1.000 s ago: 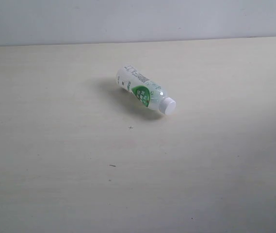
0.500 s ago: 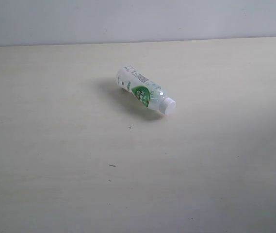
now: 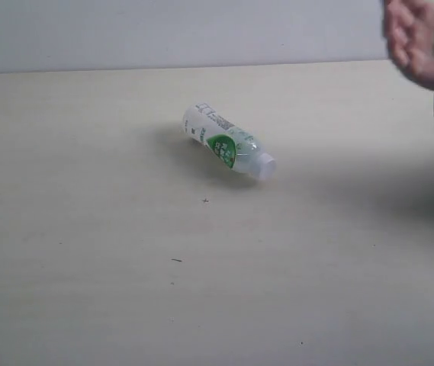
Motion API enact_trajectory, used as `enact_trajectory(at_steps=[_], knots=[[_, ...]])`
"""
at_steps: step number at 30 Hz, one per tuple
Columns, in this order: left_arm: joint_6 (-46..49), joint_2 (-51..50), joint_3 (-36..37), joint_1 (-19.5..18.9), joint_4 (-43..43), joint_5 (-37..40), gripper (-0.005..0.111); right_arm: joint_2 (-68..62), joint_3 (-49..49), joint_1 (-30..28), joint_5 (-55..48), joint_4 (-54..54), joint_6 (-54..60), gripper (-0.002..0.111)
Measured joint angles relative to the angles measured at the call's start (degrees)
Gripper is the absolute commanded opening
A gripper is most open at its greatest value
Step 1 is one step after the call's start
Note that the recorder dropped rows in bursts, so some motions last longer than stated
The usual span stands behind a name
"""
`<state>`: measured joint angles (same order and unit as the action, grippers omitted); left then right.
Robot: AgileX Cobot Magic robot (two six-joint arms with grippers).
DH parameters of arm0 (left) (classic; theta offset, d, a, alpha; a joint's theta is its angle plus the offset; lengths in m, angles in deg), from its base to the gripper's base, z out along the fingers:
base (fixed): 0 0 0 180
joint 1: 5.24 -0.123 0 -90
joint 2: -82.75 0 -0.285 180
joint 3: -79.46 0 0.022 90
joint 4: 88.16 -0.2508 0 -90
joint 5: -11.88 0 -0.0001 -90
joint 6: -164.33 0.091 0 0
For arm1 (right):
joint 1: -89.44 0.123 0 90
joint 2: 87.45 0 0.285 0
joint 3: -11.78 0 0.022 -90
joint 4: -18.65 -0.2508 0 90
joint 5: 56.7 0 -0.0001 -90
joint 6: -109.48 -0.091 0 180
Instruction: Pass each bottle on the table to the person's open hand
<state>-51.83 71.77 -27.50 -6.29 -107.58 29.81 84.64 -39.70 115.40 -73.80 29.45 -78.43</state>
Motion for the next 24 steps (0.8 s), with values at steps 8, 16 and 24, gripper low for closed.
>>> enact_trajectory(at_steps=[8, 16, 24], knots=[[0.0, 0.0, 0.0, 0.0, 0.0, 0.0, 0.0, 0.0, 0.0, 0.0, 0.0, 0.0, 0.0, 0.0], [0.0, 0.0, 0.0, 0.0, 0.0, 0.0, 0.0, 0.0, 0.0, 0.0, 0.9, 1.1, 0.0, 0.0], [0.0, 0.0, 0.0, 0.0, 0.0, 0.0, 0.0, -10.8, 1.2, 0.0, 5.7, 0.5, 0.0, 0.0]])
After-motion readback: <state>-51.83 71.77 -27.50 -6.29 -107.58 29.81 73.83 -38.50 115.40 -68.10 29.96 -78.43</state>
